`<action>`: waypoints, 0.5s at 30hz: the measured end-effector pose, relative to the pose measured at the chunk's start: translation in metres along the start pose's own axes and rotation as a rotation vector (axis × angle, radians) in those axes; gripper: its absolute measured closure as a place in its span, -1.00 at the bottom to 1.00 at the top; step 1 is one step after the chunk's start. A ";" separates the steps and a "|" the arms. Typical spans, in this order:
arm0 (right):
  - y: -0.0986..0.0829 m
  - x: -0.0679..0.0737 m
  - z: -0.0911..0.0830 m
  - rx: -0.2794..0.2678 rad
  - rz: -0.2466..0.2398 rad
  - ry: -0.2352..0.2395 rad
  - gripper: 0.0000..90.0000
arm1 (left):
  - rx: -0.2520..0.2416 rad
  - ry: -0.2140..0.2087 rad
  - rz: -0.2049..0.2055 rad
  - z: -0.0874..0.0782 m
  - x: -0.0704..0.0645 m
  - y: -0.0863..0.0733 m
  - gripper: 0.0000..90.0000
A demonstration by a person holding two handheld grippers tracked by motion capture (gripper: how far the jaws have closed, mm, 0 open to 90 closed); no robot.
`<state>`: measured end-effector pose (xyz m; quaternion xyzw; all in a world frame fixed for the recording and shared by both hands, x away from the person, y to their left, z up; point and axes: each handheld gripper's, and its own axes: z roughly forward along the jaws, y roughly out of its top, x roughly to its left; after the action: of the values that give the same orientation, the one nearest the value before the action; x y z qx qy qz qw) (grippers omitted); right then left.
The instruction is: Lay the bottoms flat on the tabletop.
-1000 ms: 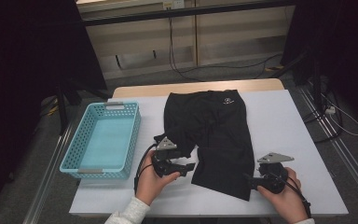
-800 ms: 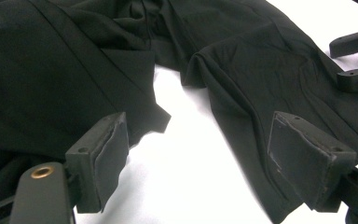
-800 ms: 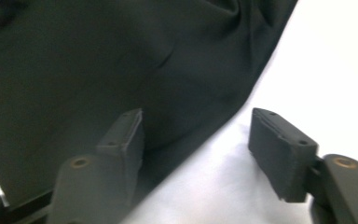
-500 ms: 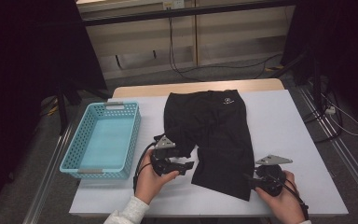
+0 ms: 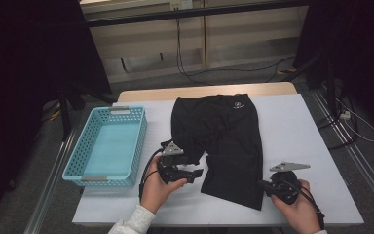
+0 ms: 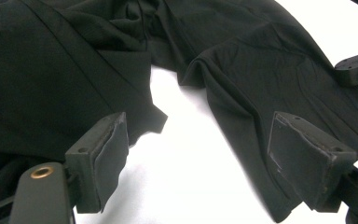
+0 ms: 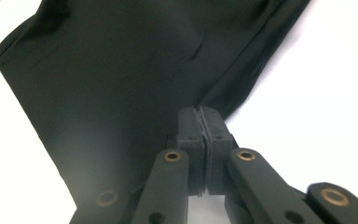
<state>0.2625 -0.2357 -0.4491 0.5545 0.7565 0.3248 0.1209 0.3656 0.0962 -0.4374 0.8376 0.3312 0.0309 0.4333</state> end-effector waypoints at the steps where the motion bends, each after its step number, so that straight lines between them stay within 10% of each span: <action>1: 0.000 -0.001 0.000 0.004 0.002 0.009 0.98 | -0.002 0.000 -0.003 0.000 0.000 0.000 -0.55; 15: -0.004 -0.028 -0.018 0.044 0.044 0.042 0.99 | -0.012 0.000 -0.014 -0.005 0.003 0.000 -0.56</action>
<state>0.2600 -0.2685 -0.4430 0.5668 0.7533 0.3222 0.0857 0.3662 0.1010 -0.4348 0.8327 0.3370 0.0297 0.4384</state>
